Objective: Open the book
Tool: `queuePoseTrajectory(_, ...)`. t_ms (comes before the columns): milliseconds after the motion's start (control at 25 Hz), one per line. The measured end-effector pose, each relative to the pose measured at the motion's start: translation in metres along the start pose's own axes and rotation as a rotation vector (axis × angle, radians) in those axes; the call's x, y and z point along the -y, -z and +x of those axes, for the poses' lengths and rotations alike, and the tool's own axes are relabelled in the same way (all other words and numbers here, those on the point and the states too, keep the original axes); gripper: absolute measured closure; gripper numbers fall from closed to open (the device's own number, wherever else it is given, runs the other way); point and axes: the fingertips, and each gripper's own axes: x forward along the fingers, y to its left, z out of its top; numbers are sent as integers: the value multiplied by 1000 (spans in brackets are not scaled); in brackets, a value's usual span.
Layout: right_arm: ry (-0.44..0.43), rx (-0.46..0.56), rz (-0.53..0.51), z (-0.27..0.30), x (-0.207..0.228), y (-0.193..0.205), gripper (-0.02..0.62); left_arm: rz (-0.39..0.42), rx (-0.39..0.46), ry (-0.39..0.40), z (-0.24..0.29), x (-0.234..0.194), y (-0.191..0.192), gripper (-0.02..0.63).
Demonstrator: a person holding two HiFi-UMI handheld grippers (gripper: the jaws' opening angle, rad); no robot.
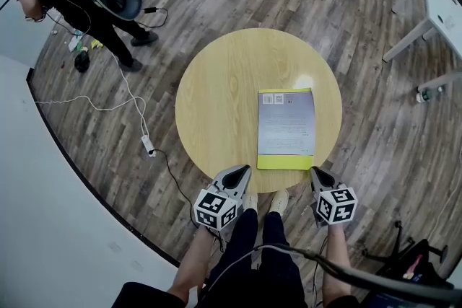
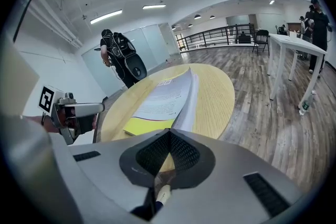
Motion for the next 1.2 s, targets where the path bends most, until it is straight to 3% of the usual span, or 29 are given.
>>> queuePoseTrajectory(760, -72, 78, -108, -26, -68, -48, 591, 36, 139, -65, -66, -7, -52, 607)
queuePoseTrajectory(1200, -150, 86, -200, -20, -129, -76, 591, 28, 211, -130, -112, -28, -72, 607)
